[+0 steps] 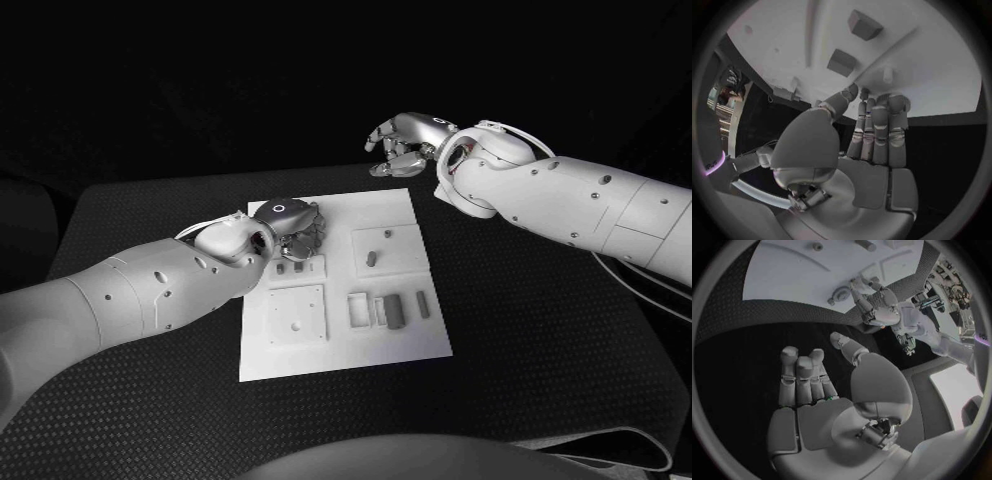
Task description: Assemble the parts on the task board
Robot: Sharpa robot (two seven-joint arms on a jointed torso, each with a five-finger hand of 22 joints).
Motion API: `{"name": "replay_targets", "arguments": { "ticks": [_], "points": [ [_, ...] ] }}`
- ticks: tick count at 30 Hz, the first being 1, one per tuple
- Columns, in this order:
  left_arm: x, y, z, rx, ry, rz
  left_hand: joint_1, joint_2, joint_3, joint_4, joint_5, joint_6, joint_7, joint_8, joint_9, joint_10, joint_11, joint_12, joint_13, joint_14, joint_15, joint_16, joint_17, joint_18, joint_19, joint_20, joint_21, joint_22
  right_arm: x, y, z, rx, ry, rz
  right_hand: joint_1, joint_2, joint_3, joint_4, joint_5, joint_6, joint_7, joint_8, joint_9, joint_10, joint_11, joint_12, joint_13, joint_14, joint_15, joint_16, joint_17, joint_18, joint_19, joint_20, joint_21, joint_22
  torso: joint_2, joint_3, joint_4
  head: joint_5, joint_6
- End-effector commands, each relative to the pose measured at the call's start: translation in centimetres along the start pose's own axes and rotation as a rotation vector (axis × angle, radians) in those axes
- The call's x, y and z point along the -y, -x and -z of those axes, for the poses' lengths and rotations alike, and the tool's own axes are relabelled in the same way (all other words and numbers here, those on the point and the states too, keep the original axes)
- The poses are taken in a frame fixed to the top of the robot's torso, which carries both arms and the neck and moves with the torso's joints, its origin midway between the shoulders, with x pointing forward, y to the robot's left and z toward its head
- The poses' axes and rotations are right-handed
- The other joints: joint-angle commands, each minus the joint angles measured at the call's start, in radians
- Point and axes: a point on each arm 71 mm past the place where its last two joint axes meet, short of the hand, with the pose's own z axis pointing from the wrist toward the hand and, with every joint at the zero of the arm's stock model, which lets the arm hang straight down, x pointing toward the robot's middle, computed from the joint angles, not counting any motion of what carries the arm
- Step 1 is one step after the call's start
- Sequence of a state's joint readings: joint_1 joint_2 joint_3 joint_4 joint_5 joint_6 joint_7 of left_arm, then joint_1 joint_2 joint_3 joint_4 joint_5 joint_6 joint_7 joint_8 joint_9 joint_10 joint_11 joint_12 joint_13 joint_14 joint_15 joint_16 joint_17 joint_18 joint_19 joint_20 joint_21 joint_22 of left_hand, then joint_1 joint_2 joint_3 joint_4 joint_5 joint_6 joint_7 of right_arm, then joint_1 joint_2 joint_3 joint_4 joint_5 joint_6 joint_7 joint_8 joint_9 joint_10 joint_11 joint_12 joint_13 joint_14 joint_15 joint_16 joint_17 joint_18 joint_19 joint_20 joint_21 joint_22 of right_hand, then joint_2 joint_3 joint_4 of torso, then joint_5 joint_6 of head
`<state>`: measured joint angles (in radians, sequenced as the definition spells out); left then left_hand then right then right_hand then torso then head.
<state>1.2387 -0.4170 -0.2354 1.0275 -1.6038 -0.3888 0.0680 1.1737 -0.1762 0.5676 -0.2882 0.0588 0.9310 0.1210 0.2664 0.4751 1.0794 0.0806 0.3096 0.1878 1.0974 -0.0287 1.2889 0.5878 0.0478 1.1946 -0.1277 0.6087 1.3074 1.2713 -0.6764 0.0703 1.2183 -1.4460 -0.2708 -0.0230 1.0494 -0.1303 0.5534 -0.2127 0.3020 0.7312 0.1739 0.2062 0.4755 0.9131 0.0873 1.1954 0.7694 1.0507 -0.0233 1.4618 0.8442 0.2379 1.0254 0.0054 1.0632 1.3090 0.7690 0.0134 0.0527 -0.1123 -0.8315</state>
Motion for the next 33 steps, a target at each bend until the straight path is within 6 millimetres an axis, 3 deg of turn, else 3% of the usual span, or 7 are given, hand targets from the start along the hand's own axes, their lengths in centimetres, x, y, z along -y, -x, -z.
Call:
{"name": "replay_targets", "arguments": {
  "ticks": [1, 9, 19, 29, 33],
  "points": [
    [0.12, -0.55, -0.09, -0.021, 0.000, 0.009, -0.002, 0.011, -0.001, 0.000, 0.001, 0.002, 0.007, 0.002, -0.002, 0.004, 0.004, 0.006, 0.001, 0.006, 0.001, 0.005, 0.000, 0.089, 0.006, 0.000, 0.003, 0.012, -0.13, -0.01, 0.01, 0.001, 0.007, 0.002, 0.000, 0.007, -0.004, -0.001, 0.000, -0.013, 0.030, 0.006, -0.002, -0.001, 0.003, 0.005, -0.001, -0.002, 0.005, 0.000, -0.002, 0.024, 0.000, -0.004, -0.007, 0.008, 0.000, 0.0001, 0.0001, 0.001, 0.000],
    [-0.10, -0.94, -0.09, -0.027, 0.012, 0.015, -0.003, 0.016, -0.003, 0.000, 0.001, 0.004, 0.012, 0.002, -0.003, 0.000, 0.005, 0.010, 0.006, 0.008, 0.001, 0.013, 0.000, 0.091, 0.009, 0.000, 0.007, 0.016, -0.16, -0.01, 0.02, 0.000, 0.008, 0.001, 0.000, 0.007, -0.004, -0.001, 0.000, -0.014, 0.030, 0.006, -0.002, -0.002, 0.003, 0.005, -0.002, -0.002, 0.005, 0.000, -0.002, 0.024, 0.000, -0.004, -0.007, 0.008, 0.001, -0.0014, 0.0001, -0.001, -0.001],
    [-0.15, -0.99, -0.08, -0.031, 0.015, 0.021, -0.005, 0.020, -0.002, 0.001, 0.001, 0.003, 0.013, 0.001, -0.005, -0.002, 0.006, 0.012, 0.008, 0.006, 0.002, 0.017, 0.000, 0.092, 0.009, 0.001, 0.009, 0.017, -0.25, -0.05, -0.04, -0.001, 0.010, 0.001, 0.000, 0.007, -0.004, -0.001, 0.001, -0.014, 0.031, 0.006, -0.002, -0.002, 0.003, 0.005, -0.002, -0.002, 0.005, 0.000, -0.002, 0.024, 0.000, -0.004, -0.007, 0.008, 0.000, -0.0005, 0.0012, -0.001, -0.004],
    [0.00, -1.17, 0.11, -0.056, -0.001, 0.037, -0.024, 0.012, -0.019, 0.001, 0.005, -0.001, 0.006, -0.001, -0.009, -0.004, 0.005, 0.019, 0.016, 0.004, 0.002, 0.024, -0.003, 0.093, 0.009, 0.002, 0.013, 0.020, -0.15, -0.03, -0.01, -0.001, 0.008, 0.002, 0.000, 0.007, -0.004, -0.002, 0.001, -0.014, 0.031, 0.006, -0.003, -0.002, 0.003, 0.006, -0.002, -0.002, 0.005, 0.000, -0.002, 0.024, 0.000, -0.004, -0.007, 0.008, 0.000, -0.0006, 0.0006, -0.002, -0.007],
    [-0.06, -1.07, 0.16, -0.041, 0.001, 0.072, -0.036, 0.020, -0.027, 0.002, 0.006, 0.007, 0.022, 0.002, -0.009, 0.000, 0.003, 0.026, 0.022, 0.004, 0.000, 0.028, -0.006, 0.094, 0.009, 0.001, 0.015, 0.019, -0.19, -0.06, -0.05, -0.003, 0.008, 0.002, 0.000, 0.007, -0.004, -0.002, 0.000, -0.014, 0.031, 0.007, -0.003, -0.002, 0.003, 0.006, -0.002, -0.002, 0.005, 0.000, -0.002, 0.024, 0.000, -0.004, -0.007, 0.008, -0.001, -0.0006, 0.0007, -0.003, -0.008]
  ]
}}
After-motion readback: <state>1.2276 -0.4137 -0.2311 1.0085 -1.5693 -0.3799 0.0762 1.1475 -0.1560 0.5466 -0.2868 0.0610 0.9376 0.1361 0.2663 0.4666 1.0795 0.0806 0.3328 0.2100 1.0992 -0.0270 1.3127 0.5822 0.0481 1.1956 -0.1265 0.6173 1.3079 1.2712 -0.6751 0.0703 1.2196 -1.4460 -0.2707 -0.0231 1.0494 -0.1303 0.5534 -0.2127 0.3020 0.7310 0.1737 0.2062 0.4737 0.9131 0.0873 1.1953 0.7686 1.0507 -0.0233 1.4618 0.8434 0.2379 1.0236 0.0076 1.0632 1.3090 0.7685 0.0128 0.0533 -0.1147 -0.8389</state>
